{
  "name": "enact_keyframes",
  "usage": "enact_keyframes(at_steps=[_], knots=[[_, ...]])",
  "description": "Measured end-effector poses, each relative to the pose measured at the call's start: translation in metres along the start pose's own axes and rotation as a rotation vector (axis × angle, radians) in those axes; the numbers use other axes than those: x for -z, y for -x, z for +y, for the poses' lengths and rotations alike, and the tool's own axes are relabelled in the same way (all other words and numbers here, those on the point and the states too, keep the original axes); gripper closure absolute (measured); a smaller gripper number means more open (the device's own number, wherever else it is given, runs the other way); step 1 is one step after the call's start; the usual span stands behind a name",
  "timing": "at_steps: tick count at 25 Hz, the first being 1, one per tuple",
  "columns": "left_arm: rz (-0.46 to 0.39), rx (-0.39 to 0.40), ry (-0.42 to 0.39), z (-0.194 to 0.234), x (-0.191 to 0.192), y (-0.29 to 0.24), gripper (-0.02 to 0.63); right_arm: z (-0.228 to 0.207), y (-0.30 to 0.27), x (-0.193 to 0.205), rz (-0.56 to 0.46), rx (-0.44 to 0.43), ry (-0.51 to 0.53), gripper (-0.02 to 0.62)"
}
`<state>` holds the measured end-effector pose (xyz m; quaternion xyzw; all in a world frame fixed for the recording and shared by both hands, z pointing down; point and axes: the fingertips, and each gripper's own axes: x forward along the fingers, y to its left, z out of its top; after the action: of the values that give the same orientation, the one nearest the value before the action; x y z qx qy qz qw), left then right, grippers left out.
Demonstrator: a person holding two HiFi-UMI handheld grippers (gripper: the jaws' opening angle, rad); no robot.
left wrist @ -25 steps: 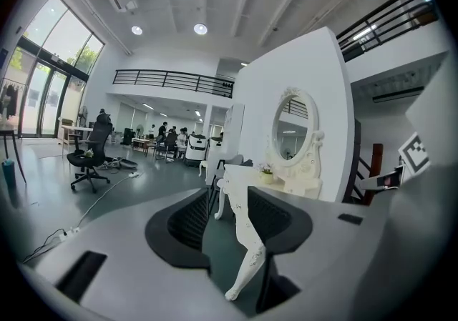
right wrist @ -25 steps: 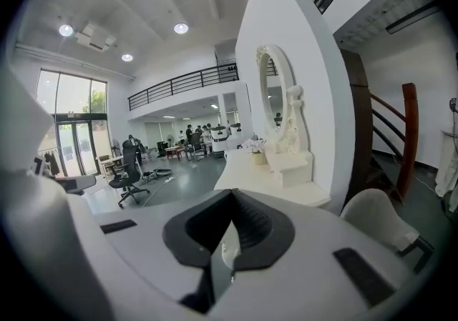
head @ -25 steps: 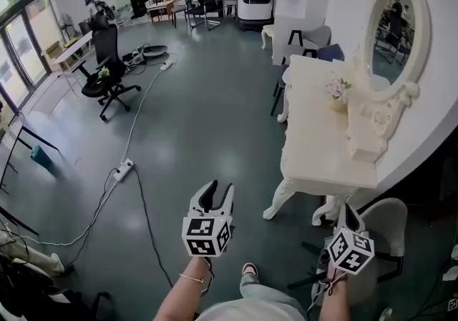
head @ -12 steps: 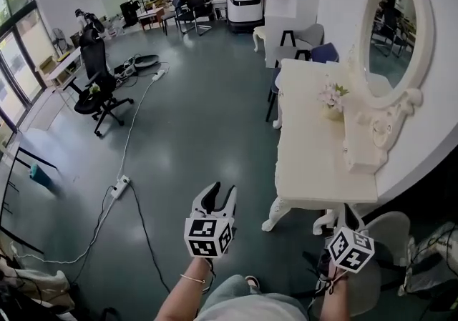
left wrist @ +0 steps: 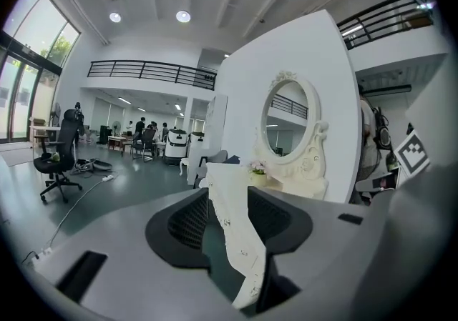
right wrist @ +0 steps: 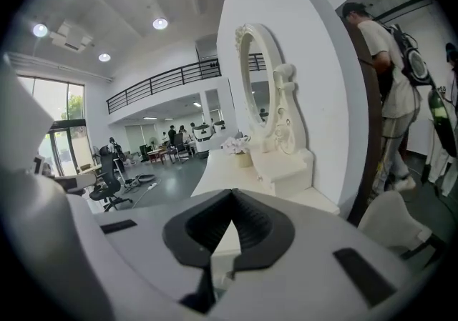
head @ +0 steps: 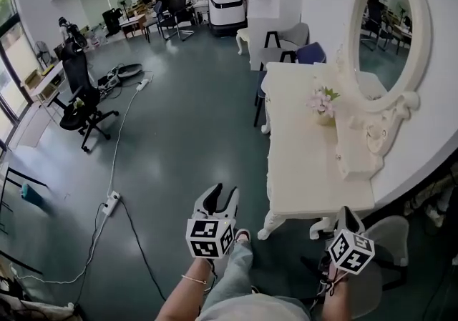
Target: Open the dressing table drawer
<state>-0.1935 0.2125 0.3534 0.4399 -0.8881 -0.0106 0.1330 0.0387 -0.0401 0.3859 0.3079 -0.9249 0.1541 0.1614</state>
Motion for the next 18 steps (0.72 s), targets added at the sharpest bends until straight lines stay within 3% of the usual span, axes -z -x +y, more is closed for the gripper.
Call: enact_keyframes(at_steps=[7,18], knots=[[-0.024,0.072,-0.016,0.012,-0.032,-0.078,0.431,0.003,-0.053,-0.029,-0.031,0.047,-0.021,0.588],[0.004,0.228,-0.073,0.019,-0.080,-0.210,0.431,0.008,-0.139,-0.089,-0.075,0.152,-0.081,0.588]])
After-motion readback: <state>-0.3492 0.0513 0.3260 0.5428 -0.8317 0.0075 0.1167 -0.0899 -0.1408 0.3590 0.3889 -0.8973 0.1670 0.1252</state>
